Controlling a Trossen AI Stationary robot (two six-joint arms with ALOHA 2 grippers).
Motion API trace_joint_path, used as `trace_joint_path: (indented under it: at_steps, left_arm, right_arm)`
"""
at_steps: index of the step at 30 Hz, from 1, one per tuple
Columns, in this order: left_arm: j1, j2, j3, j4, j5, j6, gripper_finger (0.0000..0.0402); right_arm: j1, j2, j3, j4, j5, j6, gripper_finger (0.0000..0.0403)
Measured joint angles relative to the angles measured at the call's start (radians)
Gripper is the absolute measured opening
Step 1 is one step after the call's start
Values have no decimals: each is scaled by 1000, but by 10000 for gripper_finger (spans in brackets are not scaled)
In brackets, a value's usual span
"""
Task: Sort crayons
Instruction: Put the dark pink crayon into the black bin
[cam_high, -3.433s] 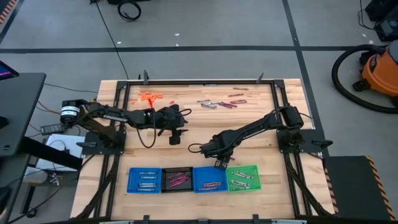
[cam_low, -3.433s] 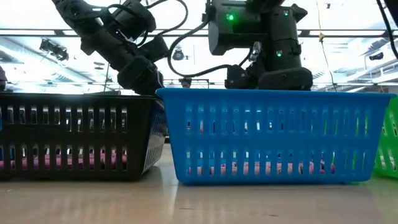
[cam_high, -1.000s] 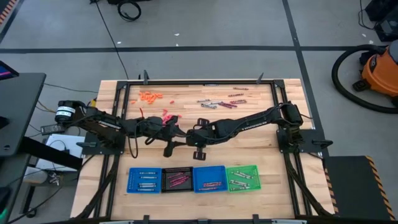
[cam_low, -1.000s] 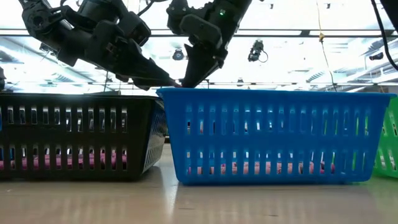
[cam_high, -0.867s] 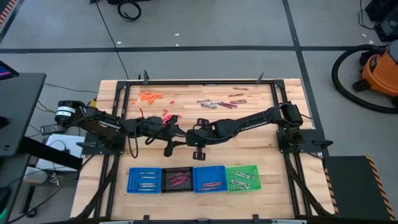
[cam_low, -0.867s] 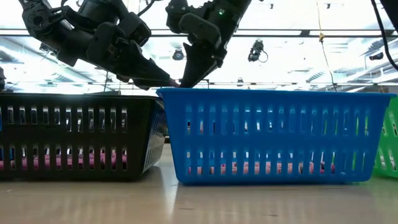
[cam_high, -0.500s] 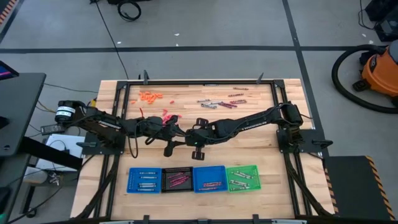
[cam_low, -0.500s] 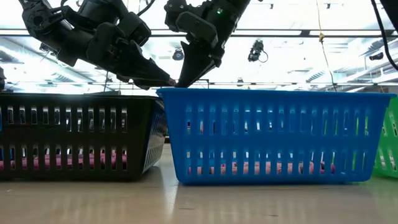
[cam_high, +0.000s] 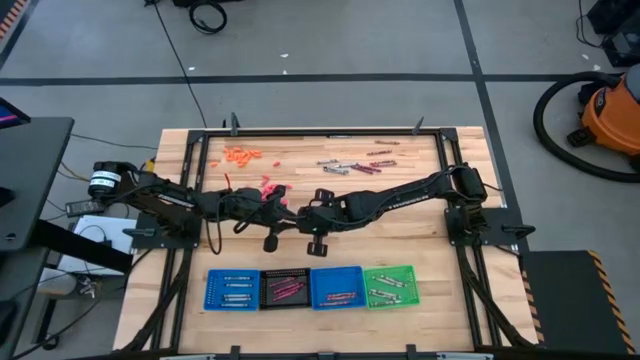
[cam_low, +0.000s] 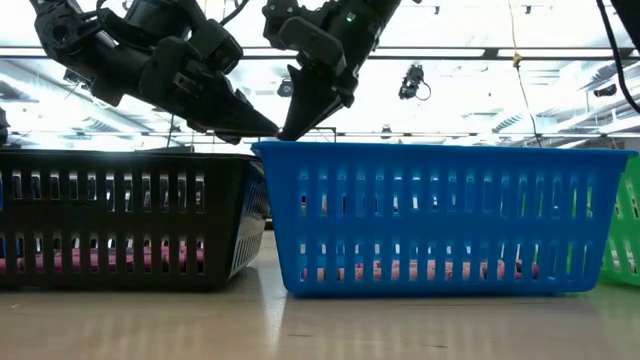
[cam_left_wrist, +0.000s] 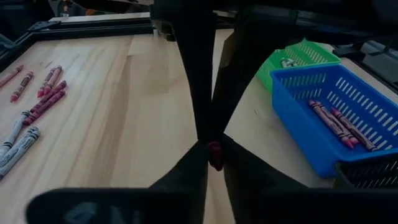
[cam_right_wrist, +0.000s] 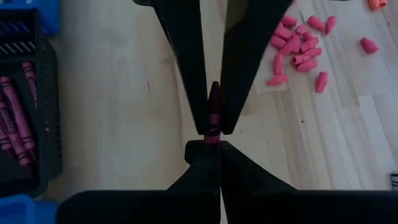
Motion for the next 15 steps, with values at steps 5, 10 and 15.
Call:
trace_joint_path:
  at_steps: [5,10,15]
  left_arm:
    - [0,0,0,-3,-11,0,22]
    - [1,0,0,-13,-23,-6,24]
    - [1,0,0,-18,-24,-24,25]
  right_arm:
    - [0,0,0,-3,0,15,9]
    - [0,-28,0,-44,-3,27,40]
    - [5,-101,0,-117,73,40,73]
